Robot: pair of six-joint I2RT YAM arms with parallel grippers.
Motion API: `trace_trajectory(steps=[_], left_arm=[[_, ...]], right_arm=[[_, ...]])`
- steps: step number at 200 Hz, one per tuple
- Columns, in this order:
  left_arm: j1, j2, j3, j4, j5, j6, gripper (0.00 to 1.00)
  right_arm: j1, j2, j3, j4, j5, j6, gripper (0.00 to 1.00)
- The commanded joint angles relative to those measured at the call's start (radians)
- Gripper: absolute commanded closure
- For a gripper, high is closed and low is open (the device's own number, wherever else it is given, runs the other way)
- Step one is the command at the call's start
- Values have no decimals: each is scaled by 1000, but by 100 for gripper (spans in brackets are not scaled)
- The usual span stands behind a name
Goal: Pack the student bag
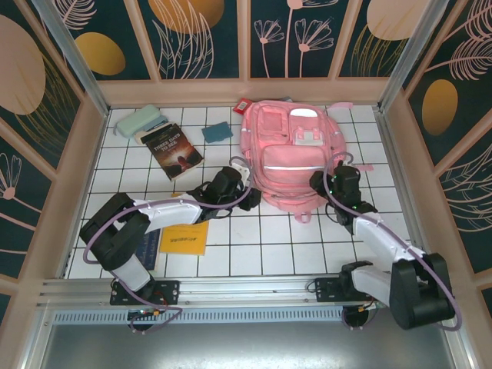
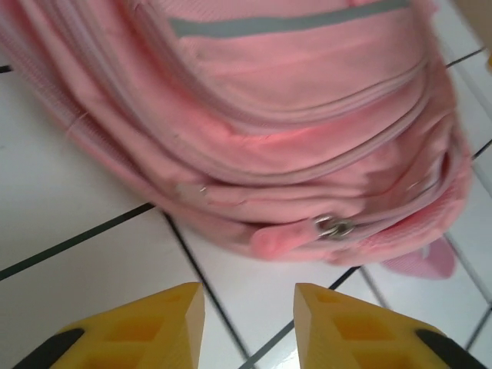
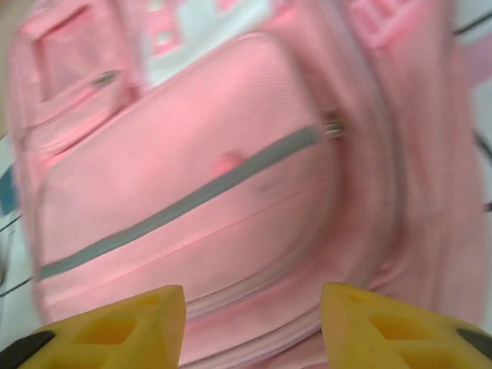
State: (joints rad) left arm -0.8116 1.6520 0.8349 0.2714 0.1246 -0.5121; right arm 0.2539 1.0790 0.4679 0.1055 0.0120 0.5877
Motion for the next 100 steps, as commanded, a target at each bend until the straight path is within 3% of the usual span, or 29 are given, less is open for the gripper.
trace_trajectory(steps=[1,45,100], left_arm=[[-2,6,-34,151,68,-147,60],[-2,96,-60,322,172,-297,58],[-2,163,-39,333,147,-358,55]], right_arm=[[77,-39,-39,-18,61,27,54],[209,50,-57,37,83,54,55],[244,131,-70,90,85,71,55]])
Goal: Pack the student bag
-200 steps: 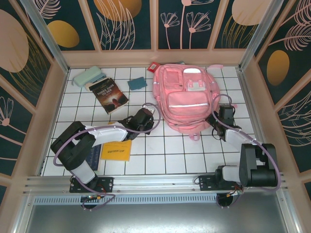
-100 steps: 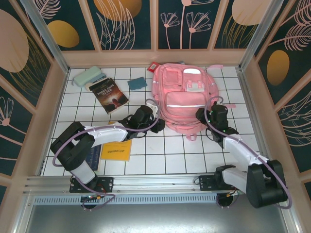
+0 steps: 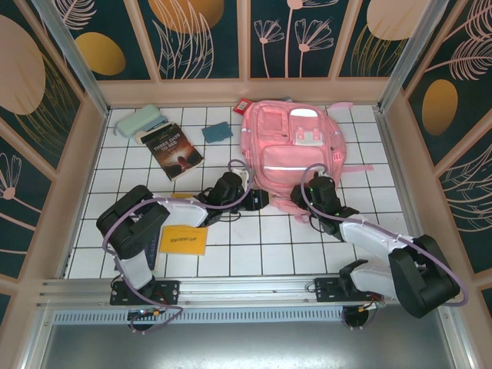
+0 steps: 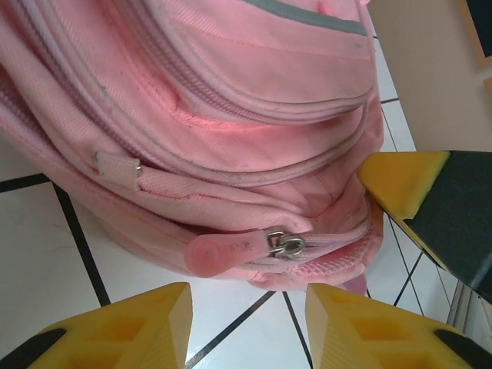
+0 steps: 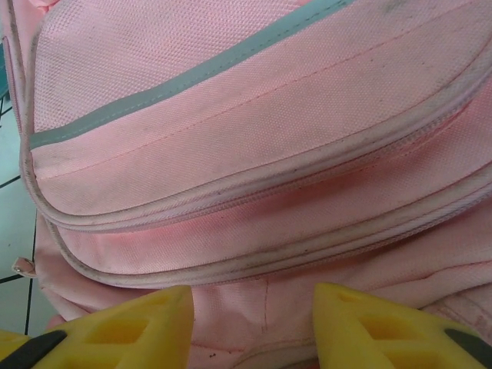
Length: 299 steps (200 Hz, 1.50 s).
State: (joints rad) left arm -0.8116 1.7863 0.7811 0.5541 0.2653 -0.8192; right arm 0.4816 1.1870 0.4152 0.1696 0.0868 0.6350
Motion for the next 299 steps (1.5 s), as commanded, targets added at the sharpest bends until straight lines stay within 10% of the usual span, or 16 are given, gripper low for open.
trace_trajectory(steps=[1,154,214,299], left_arm=[[-2,29,15,49,6,-52,55],[1,70,60,134,21,-56,64],[20,125,81,123,58,-130,48],[25,141,80,152,33,-155,70]], right_arm=[[17,23,-18,27,10,23,55],[22,18,-19,22,19,26,55],[25,25,-19,28,20,31,55],[31,32,-24,33,24,33,55]])
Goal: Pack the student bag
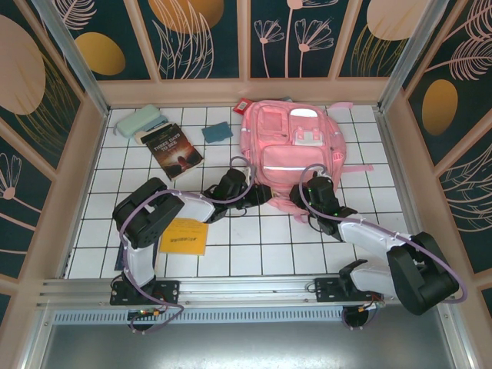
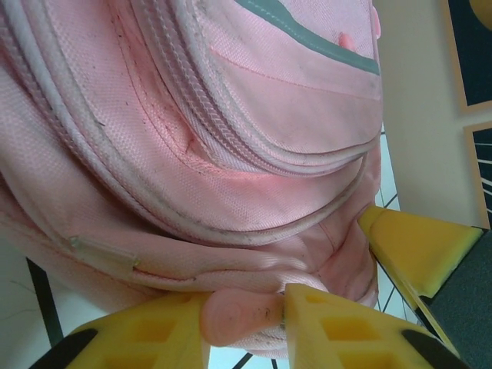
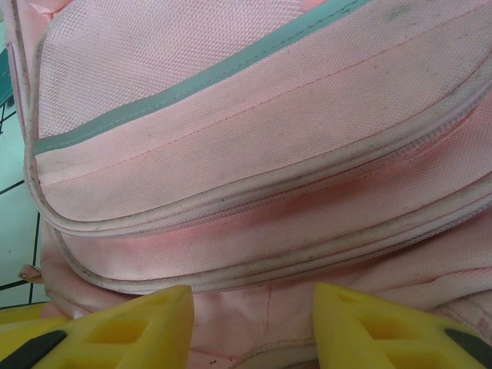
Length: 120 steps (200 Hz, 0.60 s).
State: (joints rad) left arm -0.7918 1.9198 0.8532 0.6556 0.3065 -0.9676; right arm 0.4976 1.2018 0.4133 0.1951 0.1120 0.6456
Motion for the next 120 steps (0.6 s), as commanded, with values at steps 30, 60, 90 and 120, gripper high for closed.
trace_trajectory(steps=[30,60,90,120], left_arm=[[5,5,3,116,19,-17,68],[6,13,14,141,39,-30,69],[5,31,32,125,47,-25,79],[5,16,8,124,36,-18,100]], right_arm=[[17,22,-24,15,-4,26,55],[19,26,-26,18,-5,31,55],[21,26,-27,17,-2,30,55],[21,25,-25,13,5,29,55]])
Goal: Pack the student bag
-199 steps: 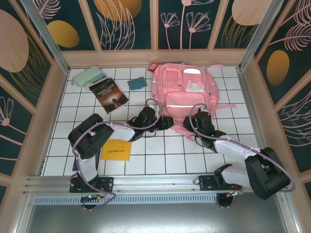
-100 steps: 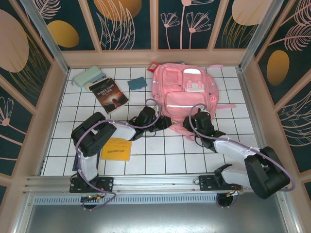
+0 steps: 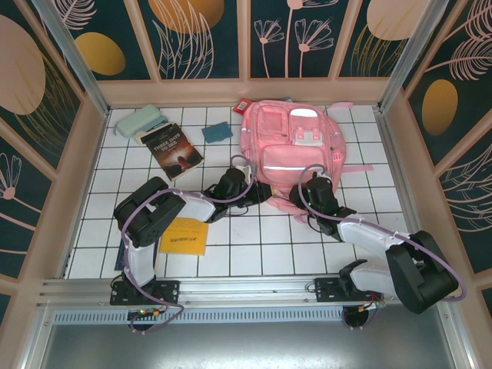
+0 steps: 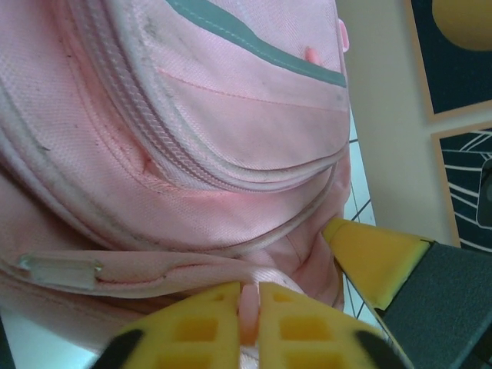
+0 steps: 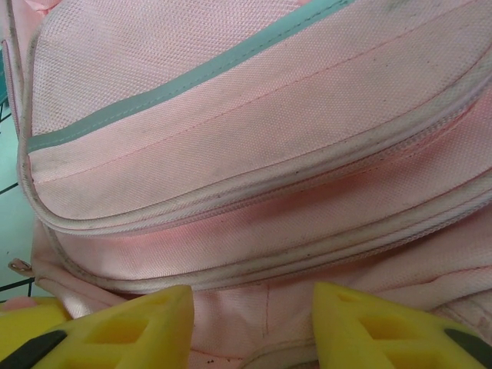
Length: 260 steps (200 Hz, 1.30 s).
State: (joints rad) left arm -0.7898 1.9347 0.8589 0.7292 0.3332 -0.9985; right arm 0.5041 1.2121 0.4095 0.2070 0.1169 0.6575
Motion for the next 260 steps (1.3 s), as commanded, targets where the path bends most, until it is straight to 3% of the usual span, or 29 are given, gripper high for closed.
trace_trajectory(steps=[1,30,75,135,178,242,260], left_arm=[[3,-1,1,49,9,14,100],[4,-51,-21,-1,-37,60,100],[4,-165,-63,-159,-199,187,100],[4,-251,-74,-235,-331,291,100],[-8,-281,-90,-138,-253,284,100],[-55,-295,-108,-107,-254,293,100],[-59,-302,-121,-94,-258,286,100]], right_arm=[[14,15,-21,1,1,17,55],[14,17,-15,-7,12,14,57],[11,-5,-3,-52,46,-3,55],[13,-90,3,-86,-39,-72,50],[24,-111,-18,-118,-95,33,50],[30,-122,-61,-133,-97,252,47],[54,-173,-34,-257,18,275,46]])
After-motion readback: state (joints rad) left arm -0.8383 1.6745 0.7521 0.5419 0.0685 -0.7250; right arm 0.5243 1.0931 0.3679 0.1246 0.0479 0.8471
